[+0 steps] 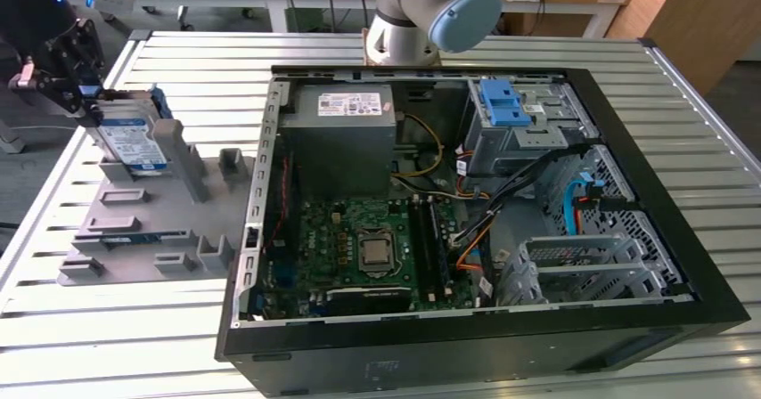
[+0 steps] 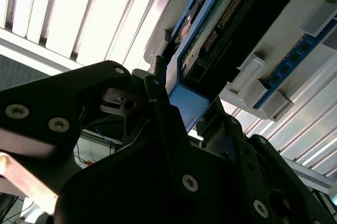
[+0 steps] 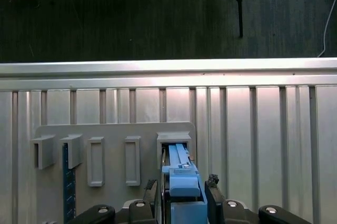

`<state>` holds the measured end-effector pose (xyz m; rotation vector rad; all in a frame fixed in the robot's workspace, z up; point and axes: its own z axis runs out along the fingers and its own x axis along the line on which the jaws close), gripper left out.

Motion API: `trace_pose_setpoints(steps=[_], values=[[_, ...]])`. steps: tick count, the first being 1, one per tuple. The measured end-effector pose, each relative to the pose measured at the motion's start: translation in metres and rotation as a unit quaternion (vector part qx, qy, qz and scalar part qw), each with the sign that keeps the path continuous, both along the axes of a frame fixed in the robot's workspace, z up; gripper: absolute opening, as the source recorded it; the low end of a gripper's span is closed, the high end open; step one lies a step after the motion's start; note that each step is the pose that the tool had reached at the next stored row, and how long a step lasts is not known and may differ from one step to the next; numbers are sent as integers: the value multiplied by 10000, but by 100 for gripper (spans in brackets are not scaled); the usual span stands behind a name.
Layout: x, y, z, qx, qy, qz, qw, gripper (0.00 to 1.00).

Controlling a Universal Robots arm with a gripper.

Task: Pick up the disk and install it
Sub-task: 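Pick up the disk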

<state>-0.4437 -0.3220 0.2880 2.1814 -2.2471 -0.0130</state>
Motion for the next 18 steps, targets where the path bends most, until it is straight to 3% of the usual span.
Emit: trace_pose_setpoints(steps=[12, 13, 18], values=[[-1, -1, -7, 0, 1, 0, 10000, 46], [-1, -1, -7, 0, 2, 0, 10000, 40], [-2, 0, -7, 0, 2, 0, 10000, 36]])
